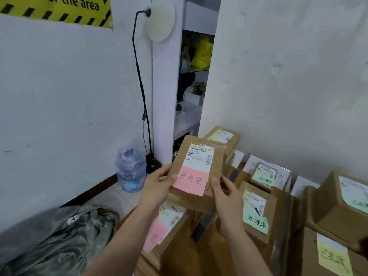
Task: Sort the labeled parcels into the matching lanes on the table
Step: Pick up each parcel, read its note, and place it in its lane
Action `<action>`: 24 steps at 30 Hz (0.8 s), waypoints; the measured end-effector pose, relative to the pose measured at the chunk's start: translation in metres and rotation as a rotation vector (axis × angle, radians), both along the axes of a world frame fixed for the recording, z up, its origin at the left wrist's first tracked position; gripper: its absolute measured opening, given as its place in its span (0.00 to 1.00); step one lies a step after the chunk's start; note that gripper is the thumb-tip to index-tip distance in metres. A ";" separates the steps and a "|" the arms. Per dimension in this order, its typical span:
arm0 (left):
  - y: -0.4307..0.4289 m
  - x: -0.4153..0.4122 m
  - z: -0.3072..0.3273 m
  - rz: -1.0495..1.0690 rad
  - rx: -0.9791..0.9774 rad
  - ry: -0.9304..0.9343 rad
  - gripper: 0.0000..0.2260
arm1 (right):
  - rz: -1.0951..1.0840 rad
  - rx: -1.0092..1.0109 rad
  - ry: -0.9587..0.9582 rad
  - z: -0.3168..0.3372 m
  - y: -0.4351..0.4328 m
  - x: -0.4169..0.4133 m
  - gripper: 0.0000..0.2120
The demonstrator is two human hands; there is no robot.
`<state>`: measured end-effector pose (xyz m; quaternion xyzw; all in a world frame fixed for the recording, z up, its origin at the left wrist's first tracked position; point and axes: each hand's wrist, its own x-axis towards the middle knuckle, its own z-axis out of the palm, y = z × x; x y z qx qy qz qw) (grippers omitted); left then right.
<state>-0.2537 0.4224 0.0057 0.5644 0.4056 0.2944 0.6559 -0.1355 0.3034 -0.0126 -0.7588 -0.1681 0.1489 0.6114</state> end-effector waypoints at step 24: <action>0.119 0.062 -0.051 -0.380 -0.013 0.126 0.20 | -0.328 -0.293 0.041 -0.038 0.083 0.006 0.25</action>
